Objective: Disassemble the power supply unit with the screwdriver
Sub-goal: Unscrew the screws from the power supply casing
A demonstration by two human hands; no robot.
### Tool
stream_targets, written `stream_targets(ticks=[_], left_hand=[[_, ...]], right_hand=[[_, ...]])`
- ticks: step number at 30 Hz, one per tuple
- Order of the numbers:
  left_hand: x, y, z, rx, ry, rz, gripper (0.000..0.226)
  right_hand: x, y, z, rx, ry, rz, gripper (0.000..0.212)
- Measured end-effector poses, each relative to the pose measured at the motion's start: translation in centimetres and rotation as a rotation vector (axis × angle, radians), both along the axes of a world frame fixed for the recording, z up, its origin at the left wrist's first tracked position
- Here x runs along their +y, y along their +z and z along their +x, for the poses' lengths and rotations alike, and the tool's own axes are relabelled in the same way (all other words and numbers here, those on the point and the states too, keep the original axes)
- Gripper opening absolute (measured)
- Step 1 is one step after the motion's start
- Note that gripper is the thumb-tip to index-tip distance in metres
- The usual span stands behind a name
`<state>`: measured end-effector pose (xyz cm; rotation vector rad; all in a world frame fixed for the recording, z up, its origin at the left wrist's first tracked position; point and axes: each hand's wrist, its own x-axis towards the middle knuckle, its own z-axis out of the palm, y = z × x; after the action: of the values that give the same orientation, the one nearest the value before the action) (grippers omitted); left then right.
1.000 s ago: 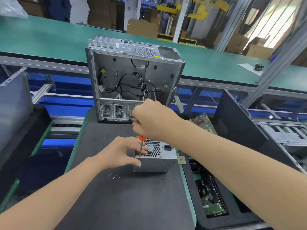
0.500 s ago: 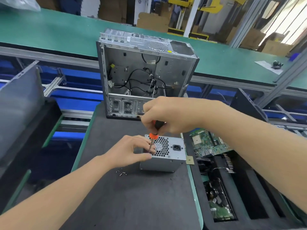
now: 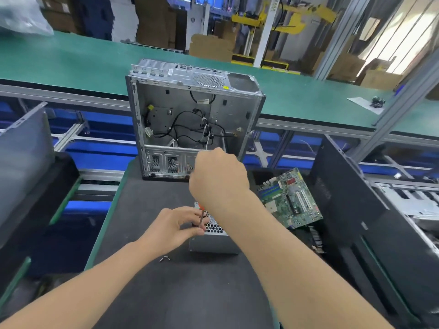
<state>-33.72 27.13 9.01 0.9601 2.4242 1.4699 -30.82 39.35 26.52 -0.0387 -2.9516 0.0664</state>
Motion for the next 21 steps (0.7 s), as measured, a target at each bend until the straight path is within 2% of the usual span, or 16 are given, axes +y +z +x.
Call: stream_targets(ticks=[2,4,7,9,12,16,19,21], left_hand=[[0.0,0.1,-0.2,-0.040,0.007,0.003,0.009],[0.1,0.0,-0.4,-0.069,-0.001,-0.003,0.011],[-0.1,-0.2,-0.7,-0.091,-0.040,0.020,0.018],[-0.2,-0.5,-0.7,-0.096,-0.066,0.038,0.025],[-0.2,-0.7,-0.7,-0.090,-0.061,0.043,0.022],[0.0,-0.6,-0.8,-0.094,-0.026,0.026,0.017],[0.0,-0.4,-0.9,-0.119,-0.010,-0.004,0.022],[0.1,0.1,-0.6,-0.132,0.011,-0.007,0.025]], right_hand=[[0.2,-0.2,-0.4,-0.004,0.057,-0.036,0.034],[0.5,0.1,-0.8,-0.023,0.218,-0.014,0.038],[1.4,1.4,-1.5,-0.183,0.620,0.128,0.020],[2.5,2.0,-2.1,-0.200,0.905,0.268,0.012],[3.7,2.7,-3.0,-0.179,1.104,0.281,0.015],[4.2,2.6,-2.5,-0.169,0.999,0.179,0.012],[3.1,1.6,-0.7,-0.094,0.731,0.065,0.013],[1.9,1.0,0.1,0.029,0.485,0.018,0.026]])
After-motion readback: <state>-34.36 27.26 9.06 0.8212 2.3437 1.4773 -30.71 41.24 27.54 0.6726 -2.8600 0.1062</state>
